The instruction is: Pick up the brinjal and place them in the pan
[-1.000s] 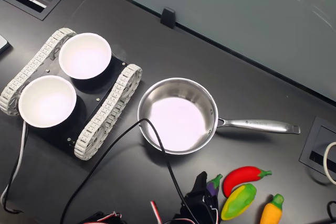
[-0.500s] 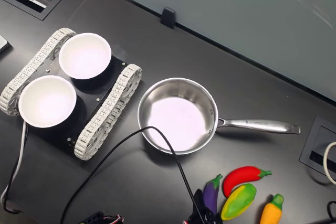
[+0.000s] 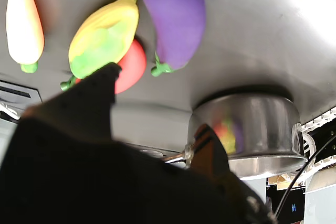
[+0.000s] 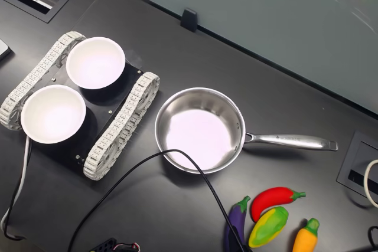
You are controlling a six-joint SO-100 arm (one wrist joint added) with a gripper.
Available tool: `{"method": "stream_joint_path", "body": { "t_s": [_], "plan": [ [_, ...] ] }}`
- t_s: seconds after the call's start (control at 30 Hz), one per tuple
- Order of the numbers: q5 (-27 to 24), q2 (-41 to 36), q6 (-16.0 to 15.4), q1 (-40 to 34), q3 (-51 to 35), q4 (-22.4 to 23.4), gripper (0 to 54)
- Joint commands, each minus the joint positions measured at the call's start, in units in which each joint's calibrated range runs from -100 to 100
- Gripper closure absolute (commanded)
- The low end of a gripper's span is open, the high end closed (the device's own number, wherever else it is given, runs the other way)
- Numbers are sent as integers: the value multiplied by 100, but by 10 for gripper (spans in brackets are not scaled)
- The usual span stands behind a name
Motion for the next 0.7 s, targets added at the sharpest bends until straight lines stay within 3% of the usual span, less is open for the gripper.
{"method": "stream_joint_path", "body": {
  "t_s": [0.0, 0.4, 0.67],
  "plan": [
    [44, 131, 115, -185, -601, -43, 211],
    [-239, 502, 325, -884, -492, -265, 212],
    [-225, 553, 384, -804, -292, -393, 214]
  ]
}}
